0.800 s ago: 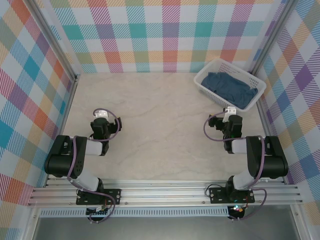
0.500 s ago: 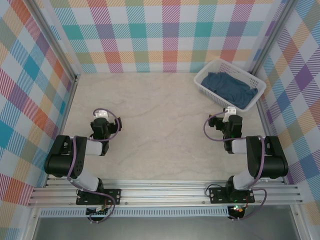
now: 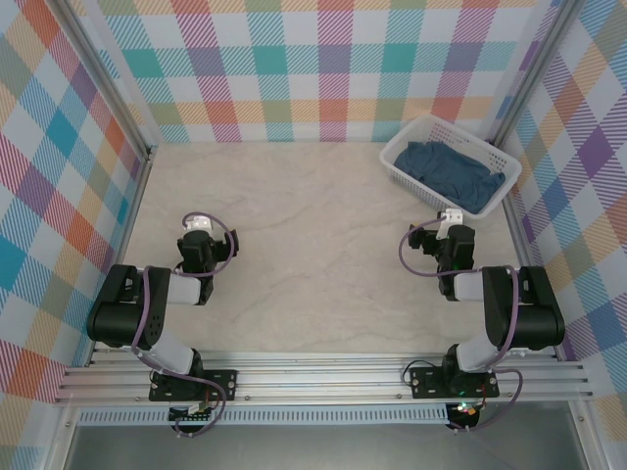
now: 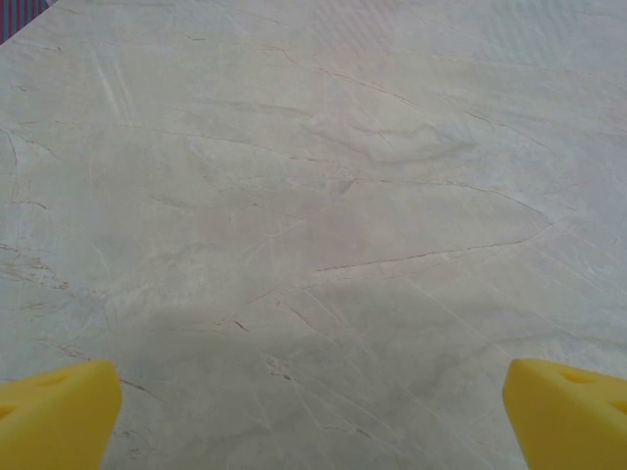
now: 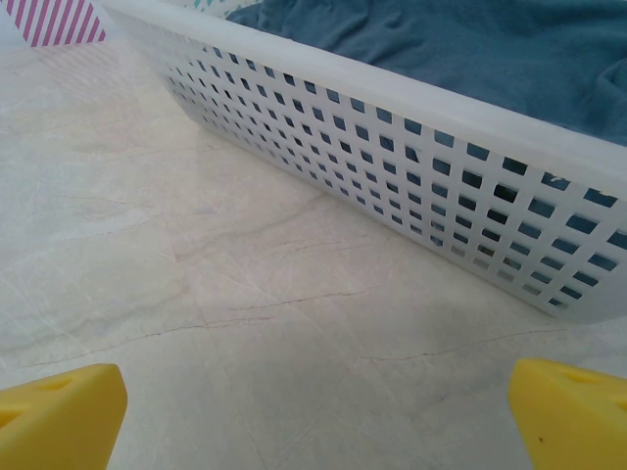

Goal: Fold and stack the t-shirts

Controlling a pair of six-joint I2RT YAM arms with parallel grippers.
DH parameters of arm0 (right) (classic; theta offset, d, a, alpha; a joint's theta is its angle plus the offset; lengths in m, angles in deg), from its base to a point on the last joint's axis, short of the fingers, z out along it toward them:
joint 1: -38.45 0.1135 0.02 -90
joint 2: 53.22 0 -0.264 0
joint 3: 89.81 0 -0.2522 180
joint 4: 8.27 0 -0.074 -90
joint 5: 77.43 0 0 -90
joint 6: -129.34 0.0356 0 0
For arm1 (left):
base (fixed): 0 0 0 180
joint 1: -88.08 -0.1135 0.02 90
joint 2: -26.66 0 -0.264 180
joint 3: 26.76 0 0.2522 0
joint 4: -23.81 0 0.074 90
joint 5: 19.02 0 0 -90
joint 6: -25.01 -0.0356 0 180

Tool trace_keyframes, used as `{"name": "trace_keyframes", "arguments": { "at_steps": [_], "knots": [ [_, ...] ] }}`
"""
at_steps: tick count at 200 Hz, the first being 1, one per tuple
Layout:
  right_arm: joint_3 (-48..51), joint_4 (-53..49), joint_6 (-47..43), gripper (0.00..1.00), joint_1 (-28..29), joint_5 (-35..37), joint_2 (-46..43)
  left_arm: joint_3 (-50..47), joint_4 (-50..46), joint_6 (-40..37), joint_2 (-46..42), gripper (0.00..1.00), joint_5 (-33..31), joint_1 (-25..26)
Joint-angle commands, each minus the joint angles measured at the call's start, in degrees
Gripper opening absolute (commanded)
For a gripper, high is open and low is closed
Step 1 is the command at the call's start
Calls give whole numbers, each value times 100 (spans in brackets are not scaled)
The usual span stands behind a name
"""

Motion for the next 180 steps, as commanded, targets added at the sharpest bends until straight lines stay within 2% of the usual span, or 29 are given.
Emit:
{"name": "trace_keyframes", "arguments": {
  "at_steps": [1,22,33,39,48,58,62,67,70,75,82,96,108,118,143,160,180],
  "knots": [
    [12,135,-42,100,59,26,-249,89,-30,-78,-280,100,29,12],
    [-413,-1533,-60,100,415,1028,-1456,395,-1288,-193,-1369,100,-750,337],
    [-926,-2479,33,100,608,1362,-2146,456,-1300,-228,-2033,100,-862,539],
    [-1393,-3017,364,100,652,1523,-2426,562,-1333,-331,-2382,100,-950,676],
    [-2261,-4398,1159,100,583,1450,-2544,921,-1630,-319,-2802,100,-1199,895],
    [-3281,-5850,1832,100,463,1098,-2463,1812,-2942,609,-3090,100,-1626,964],
    [-3583,-6395,2250,100,455,1275,-2396,2311,-4092,1225,-3138,100,-1700,929],
    [-3790,-6616,2612,100,392,1369,-2300,2967,-5011,1938,-3124,100,-1802,879],
    [-3891,-6626,2658,100,284,1144,-2239,3358,-5877,2358,-3065,100,-1875,855],
    [-4051,-6598,2675,100,95,600,-2106,3793,-6626,2875,-2910,100,-2004,777],
    [-4363,-6711,2784,90,-95,178,-1877,4174,-7062,3281,-2680,100,-1580,603],
    [-5387,-7660,2997,79,-161,416,-1131,4866,-7443,3540,-2212,100,-248,321],
    [-6381,-8412,2846,71,-306,143,-266,5359,-7667,3463,-1756,100,671,503],
    [-7022,-8855,2785,68,-443,-75,299,5879,-7884,3309,-1399,98,1134,777],
    [-8692,-9851,2645,55,-774,-916,1987,6758,-8427,2929,-774,88,1516,1640],
    [-9595,-10321,2510,54,-791,-993,2977,6845,-8395,2878,-657,83,1671,2007],
    [-9992,-10343,2541,51,-853,-978,3721,6743,-8294,2955,-659,78,1636,2264]
  ]
}}
